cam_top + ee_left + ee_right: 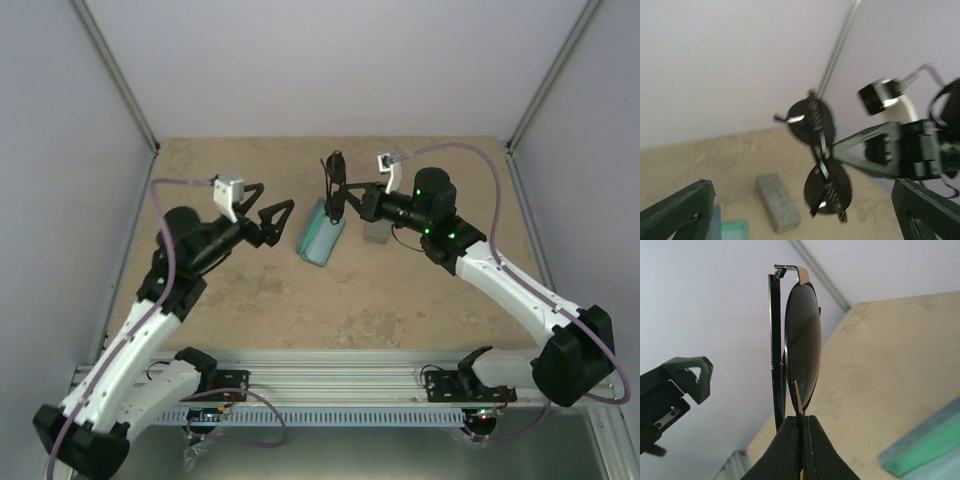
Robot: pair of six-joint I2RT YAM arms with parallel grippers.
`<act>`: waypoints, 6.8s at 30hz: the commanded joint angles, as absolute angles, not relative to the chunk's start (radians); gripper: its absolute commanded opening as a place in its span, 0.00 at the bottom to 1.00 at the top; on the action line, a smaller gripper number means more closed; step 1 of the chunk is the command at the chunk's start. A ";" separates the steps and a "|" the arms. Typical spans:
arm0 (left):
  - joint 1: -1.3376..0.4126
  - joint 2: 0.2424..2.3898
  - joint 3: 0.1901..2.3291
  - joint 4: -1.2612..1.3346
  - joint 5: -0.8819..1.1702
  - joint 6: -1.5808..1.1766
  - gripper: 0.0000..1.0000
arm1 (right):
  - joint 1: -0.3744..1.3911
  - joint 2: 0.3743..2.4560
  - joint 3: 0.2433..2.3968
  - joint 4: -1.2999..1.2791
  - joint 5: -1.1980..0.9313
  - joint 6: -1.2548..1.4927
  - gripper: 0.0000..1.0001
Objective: Organize the sunglasses
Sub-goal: Fold the sunglasses, then place the sunglasses in the sunglasses case, then close the sunglasses case at the center of the board.
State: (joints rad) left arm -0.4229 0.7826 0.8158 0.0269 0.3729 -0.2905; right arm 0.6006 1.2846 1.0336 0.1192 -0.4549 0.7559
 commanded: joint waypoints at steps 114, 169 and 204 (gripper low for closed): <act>-0.417 1.597 0.842 0.187 0.501 -0.580 0.76 | 0.575 1.796 1.112 -0.176 -0.134 0.840 0.36; -0.411 1.684 0.844 0.174 0.555 -0.593 0.40 | 0.561 1.993 1.142 -0.180 -0.286 0.727 0.25; -0.491 1.478 0.816 -0.031 0.013 -0.618 0.94 | 0.665 1.814 1.186 -0.309 0.030 0.575 0.60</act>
